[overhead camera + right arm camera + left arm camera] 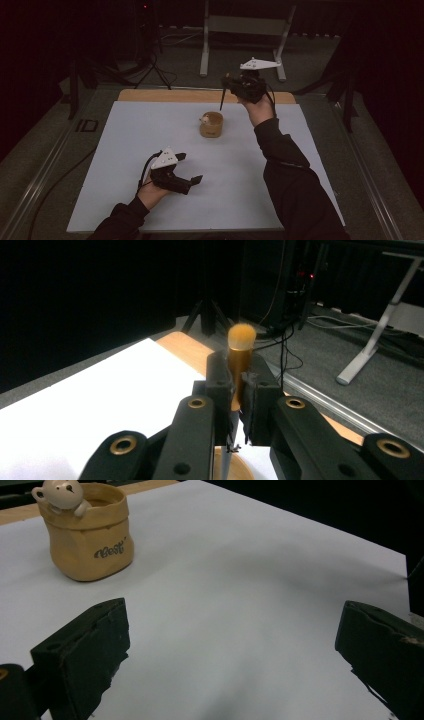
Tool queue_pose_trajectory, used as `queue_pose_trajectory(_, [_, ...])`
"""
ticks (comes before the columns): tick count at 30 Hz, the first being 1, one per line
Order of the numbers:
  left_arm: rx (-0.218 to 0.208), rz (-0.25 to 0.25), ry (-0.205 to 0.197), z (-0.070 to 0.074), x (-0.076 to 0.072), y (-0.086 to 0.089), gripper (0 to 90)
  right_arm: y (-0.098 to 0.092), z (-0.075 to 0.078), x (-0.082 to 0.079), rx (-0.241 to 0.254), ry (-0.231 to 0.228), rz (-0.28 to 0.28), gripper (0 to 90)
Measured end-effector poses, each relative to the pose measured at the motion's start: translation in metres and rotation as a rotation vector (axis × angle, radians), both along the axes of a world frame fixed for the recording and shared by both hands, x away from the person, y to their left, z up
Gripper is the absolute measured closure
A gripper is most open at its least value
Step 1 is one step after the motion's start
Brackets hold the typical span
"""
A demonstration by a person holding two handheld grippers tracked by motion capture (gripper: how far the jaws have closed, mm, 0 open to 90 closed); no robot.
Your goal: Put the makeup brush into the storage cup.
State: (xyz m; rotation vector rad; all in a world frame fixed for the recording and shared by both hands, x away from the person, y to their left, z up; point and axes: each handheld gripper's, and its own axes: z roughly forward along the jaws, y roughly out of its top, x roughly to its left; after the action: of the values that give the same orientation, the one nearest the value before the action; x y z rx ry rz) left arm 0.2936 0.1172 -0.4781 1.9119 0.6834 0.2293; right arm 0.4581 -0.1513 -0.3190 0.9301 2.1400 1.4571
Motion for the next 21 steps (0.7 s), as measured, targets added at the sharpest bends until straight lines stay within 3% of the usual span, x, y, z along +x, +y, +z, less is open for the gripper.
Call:
queue_pose_trajectory(10, [0.003, 0.003, -0.008, 0.000, 0.000, 0.002, 2.2, 0.005, -0.020, 0.019, -0.003, 0.048, -0.025, 83.5])
queue_pose_trajectory(21, [0.006, -0.002, -0.007, 0.000, 0.000, 0.002, 2.2, 0.013, -0.042, 0.027, -0.015, 0.107, -0.035, 83.5])
